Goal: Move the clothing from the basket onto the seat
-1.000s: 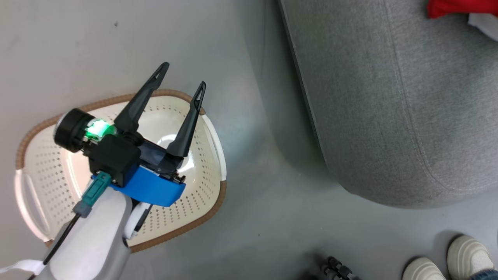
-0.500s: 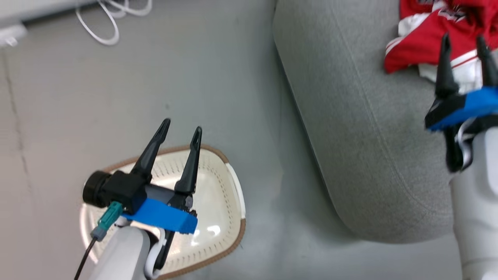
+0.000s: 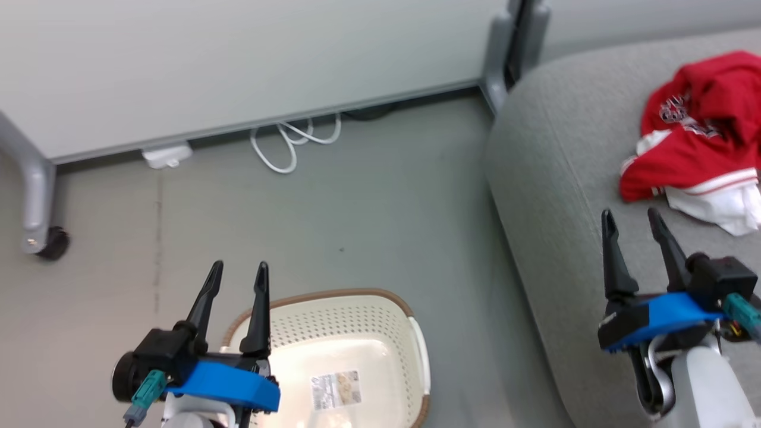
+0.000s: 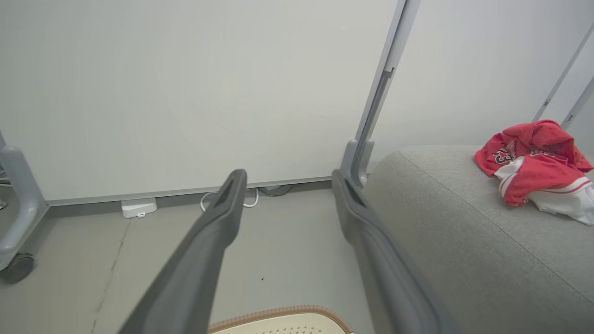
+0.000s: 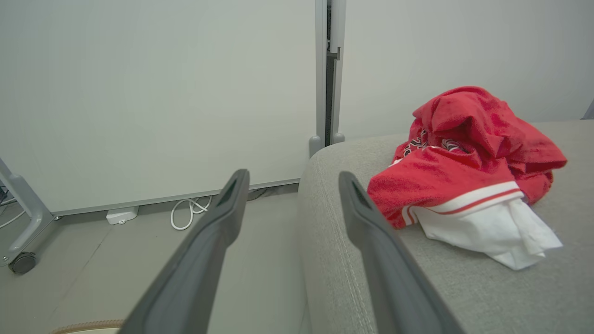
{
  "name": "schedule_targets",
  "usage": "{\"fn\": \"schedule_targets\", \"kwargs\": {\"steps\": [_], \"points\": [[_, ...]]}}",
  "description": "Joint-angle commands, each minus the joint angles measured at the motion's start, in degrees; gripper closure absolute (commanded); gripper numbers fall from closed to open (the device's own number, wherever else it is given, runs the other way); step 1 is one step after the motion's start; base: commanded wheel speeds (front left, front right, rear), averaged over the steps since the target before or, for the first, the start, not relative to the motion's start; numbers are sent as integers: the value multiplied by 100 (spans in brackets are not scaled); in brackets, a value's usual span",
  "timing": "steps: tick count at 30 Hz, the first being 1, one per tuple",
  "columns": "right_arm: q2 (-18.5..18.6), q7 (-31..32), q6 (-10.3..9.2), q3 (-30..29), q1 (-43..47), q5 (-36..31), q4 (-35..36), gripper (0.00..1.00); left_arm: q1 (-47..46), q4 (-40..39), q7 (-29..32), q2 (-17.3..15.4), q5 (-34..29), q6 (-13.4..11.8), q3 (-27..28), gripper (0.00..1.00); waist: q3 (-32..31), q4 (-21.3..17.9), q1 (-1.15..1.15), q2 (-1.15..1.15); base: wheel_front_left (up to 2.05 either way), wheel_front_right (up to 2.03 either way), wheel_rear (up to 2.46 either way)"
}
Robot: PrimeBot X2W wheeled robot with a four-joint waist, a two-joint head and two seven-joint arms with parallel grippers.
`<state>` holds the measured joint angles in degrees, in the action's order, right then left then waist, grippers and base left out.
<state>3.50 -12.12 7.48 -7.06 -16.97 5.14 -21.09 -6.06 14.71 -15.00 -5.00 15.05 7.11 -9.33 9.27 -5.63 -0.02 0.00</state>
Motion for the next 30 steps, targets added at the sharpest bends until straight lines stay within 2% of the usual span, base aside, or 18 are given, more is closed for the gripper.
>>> {"fn": "schedule_targets", "kwargs": {"steps": [1, 11, 16, 30], "points": [[-7, 18, 3, -6, 209, -53, 141, 0, 75, 34, -26, 26, -46, 32, 77, 0, -343, 362, 2, 0, 0, 0, 0], [-62, 192, 3, 224, 1162, -106, 639, 0, 337, 383, -26, 58, -105, 44, 496, 0, -789, 818, 2, 0, 0, 0, 0], [-60, 243, 3, 352, 1301, -87, 721, 0, 429, 522, -25, 12, -115, 49, 610, 0, -855, 847, 2, 0, 0, 0, 0], [-62, 321, 3, 423, 1442, 12, 760, 0, 461, 604, -23, -72, 2, 53, 478, 0, -868, 876, 2, 0, 0, 0, 0]]}}
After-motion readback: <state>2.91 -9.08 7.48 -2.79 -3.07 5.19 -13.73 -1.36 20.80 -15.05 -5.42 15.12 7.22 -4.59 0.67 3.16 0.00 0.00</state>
